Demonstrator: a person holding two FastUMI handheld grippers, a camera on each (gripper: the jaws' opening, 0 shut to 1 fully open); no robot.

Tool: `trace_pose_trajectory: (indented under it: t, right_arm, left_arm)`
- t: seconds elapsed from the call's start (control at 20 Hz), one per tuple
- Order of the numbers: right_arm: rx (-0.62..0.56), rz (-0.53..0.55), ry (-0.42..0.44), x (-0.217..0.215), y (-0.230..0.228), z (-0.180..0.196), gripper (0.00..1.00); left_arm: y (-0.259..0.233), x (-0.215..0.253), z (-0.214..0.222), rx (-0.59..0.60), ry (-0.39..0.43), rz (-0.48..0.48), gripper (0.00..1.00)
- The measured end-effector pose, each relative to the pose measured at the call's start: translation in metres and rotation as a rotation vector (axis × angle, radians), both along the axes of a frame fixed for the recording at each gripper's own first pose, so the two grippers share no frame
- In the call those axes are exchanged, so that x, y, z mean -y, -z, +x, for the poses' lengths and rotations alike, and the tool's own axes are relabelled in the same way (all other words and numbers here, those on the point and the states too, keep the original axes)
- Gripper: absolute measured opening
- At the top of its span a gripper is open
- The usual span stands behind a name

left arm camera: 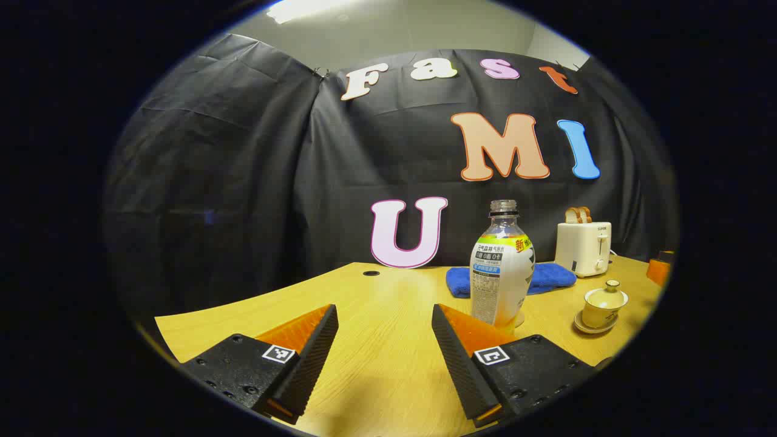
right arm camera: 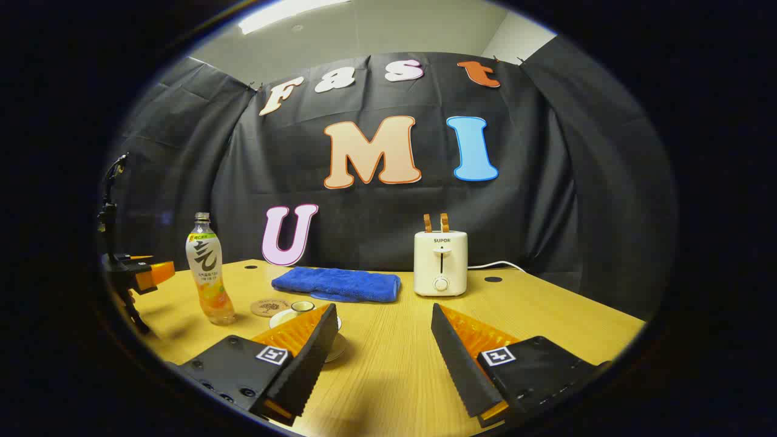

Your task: Open the teacup lid with one hand, grasp the water bottle and pour water into the teacup with the other hand; after pouring, place the water bottle on the coaster and then close the teacup lid.

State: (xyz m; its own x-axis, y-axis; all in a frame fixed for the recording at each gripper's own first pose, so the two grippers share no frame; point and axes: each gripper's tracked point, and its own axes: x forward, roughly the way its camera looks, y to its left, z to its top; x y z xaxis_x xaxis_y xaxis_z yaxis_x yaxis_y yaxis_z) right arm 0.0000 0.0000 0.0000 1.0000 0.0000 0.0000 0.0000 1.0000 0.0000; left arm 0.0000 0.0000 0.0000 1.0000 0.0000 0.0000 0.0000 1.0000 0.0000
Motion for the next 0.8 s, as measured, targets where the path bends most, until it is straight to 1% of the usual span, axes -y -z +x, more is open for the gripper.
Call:
trace_pose_trajectory:
  t: [0.05,0.1,0.2,0.25,0.35,0.4,0.45,0.55,0.6,0.65,0.8]
  right_arm:
    - [0.001,-0.001,0.000,-0.0001,0.0002,-0.0001,0.95]
    - [0.001,-0.001,0.000,0.0000,-0.0002,-0.0006,1.00]
    - [0.001,-0.001,0.000,-0.0001,0.0006,-0.0001,0.98]
    - [0.001,-0.001,0.000,-0.0001,0.0002,0.0003,1.00]
    - [0.001,-0.001,0.000,0.0004,0.0005,0.0005,1.00]
    - [0.002,-0.001,0.000,0.0000,0.0010,0.0004,0.98]
    - [0.001,-0.001,0.000,0.0002,0.0005,0.0003,1.00]
    - [0.002,-0.001,0.000,-0.0002,0.0008,-0.0002,1.00]
    - [0.002,-0.001,0.000,-0.0003,0.0010,0.0003,0.98]
    - [0.002,-0.001,0.001,-0.0005,0.0009,0.0007,1.00]
    - [0.002,-0.001,0.001,-0.0004,0.0012,0.0002,1.00]
  left_arm:
    - [0.0005,0.0006,-0.0002,0.000,0.000,0.000,0.91]
    - [0.0013,0.0007,-0.0008,0.000,0.000,0.000,0.91]
    - [0.0013,0.0004,-0.0006,0.001,0.000,0.001,0.91]
    - [0.0009,0.0005,-0.0007,0.002,0.001,0.003,0.90]
    - [0.0006,0.0009,-0.0004,0.003,0.003,0.004,0.90]
    - [0.0013,0.0012,-0.0006,0.003,0.004,0.004,0.91]
    - [0.0007,0.0012,-0.0006,0.003,0.005,0.004,0.91]
    - [0.0013,0.0011,-0.0004,0.002,0.006,0.004,0.90]
    - [0.0013,0.0014,-0.0006,0.003,0.006,0.003,0.91]
    - [0.0007,0.0013,-0.0006,0.003,0.006,0.003,0.91]
    - [0.0018,0.0014,-0.0005,0.002,0.006,0.003,0.90]
